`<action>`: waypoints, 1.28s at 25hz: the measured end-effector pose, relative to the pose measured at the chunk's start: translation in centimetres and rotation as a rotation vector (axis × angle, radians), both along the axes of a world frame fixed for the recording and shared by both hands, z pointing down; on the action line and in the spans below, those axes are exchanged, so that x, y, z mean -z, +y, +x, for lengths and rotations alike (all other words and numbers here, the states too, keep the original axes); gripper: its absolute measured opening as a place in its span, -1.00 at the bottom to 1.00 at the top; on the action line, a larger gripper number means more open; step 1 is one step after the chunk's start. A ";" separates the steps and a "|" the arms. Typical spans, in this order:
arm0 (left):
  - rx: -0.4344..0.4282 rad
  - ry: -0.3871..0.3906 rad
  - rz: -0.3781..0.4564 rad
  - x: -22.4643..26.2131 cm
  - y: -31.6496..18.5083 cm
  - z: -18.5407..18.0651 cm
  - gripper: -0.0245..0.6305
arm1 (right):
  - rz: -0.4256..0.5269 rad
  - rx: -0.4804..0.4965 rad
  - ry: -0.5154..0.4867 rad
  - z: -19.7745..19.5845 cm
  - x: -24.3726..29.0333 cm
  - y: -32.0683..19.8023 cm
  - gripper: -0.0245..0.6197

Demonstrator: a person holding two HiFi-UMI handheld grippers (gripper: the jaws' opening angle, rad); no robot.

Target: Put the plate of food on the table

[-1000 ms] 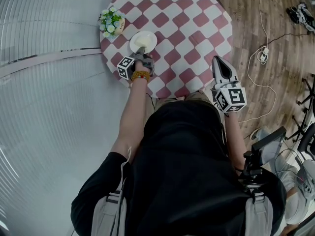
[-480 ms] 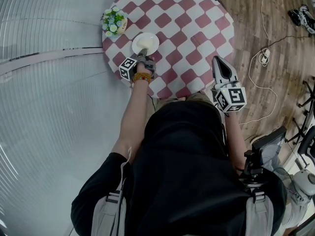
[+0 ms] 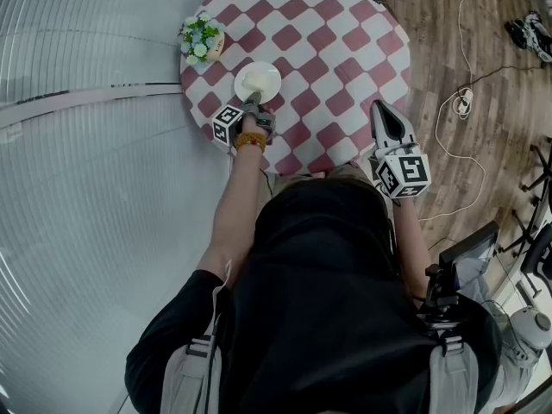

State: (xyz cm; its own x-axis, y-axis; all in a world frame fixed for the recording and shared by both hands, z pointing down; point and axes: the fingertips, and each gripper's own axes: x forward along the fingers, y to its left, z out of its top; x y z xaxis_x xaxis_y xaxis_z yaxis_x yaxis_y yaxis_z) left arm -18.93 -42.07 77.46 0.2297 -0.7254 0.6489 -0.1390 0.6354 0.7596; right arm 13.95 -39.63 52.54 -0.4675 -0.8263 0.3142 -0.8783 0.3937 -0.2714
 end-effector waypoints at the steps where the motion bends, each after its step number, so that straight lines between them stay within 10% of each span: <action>1: -0.001 0.001 0.000 0.0 0.0 0.0 -0.81 | 0.000 0.001 0.000 0.0 0.0 0.0 -0.89; 32: -0.033 0.063 -0.002 0.0 1.6 0.8 -0.80 | 0.008 -0.004 -0.011 0.3 0.1 0.2 -0.89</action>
